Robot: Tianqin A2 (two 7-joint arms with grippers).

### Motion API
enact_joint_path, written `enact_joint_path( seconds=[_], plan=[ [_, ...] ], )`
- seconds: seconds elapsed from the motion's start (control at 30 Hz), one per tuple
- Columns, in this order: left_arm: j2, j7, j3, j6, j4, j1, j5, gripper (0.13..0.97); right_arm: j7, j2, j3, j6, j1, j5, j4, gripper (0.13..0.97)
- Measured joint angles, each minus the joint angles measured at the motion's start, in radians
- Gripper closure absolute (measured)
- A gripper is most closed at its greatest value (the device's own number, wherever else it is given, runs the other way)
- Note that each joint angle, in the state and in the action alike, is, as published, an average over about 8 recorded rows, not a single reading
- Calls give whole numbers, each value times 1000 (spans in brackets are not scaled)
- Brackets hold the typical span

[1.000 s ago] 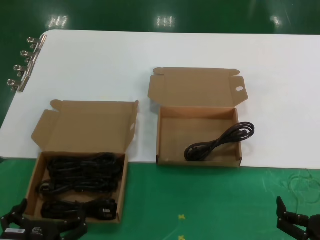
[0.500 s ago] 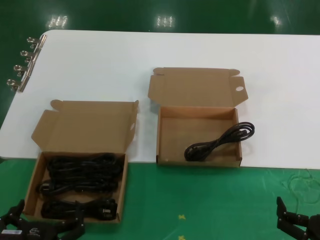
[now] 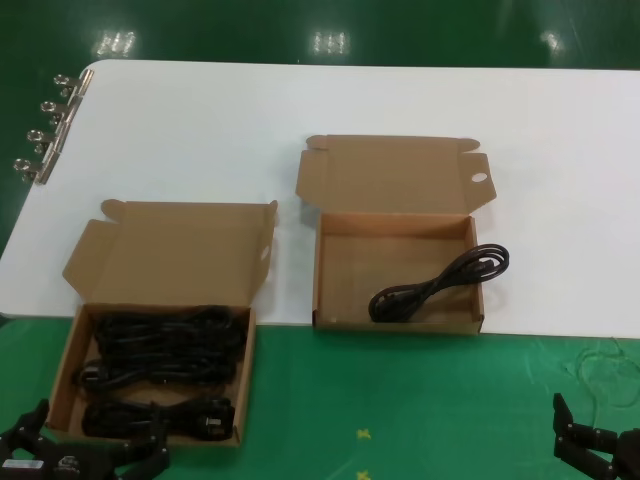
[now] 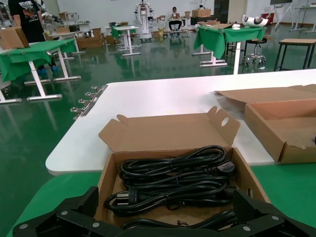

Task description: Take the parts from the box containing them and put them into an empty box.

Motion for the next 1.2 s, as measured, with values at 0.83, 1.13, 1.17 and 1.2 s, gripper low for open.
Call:
enact_joint_path(
  seconds=[0.83, 1.13, 1.17, 1.2],
  plan=[
    [0, 0, 0, 0, 0, 0, 0, 132, 0, 0, 0, 0, 0, 0, 0, 129],
    [0, 0, 0, 0, 0, 0, 0, 132, 0, 0, 0, 0, 0, 0, 0, 129],
    [0, 0, 0, 0, 0, 0, 0, 132, 0, 0, 0, 0, 0, 0, 0, 129],
    [0, 0, 0, 0, 0, 0, 0, 132, 0, 0, 0, 0, 0, 0, 0, 129]
  ],
)
